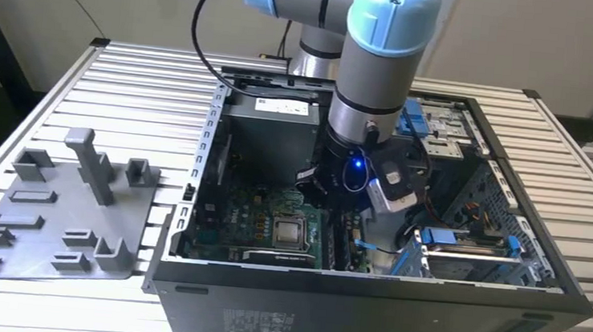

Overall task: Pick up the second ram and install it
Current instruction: 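Insert the second ram into the second slot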

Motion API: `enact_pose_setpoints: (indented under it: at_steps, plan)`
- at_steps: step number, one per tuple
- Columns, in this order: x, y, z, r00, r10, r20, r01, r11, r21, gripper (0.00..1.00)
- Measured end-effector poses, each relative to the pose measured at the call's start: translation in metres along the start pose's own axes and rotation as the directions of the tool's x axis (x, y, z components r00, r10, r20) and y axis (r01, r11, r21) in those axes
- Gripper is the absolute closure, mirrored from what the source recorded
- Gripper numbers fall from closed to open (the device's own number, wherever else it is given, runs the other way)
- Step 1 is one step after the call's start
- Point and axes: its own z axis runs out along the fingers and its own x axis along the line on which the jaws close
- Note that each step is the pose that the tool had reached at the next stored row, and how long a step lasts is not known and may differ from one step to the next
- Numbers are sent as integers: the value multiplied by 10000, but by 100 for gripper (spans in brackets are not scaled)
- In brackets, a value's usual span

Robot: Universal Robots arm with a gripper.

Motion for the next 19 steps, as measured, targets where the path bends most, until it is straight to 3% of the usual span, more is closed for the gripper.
enact_pose_setpoints:
  at_steps: [5,19]
  plan:
    - [0,3,6,10000,-2,-7,2,10000,75,86]
    - [1,4,37,10000,-1,-7,1,10000,84,86]
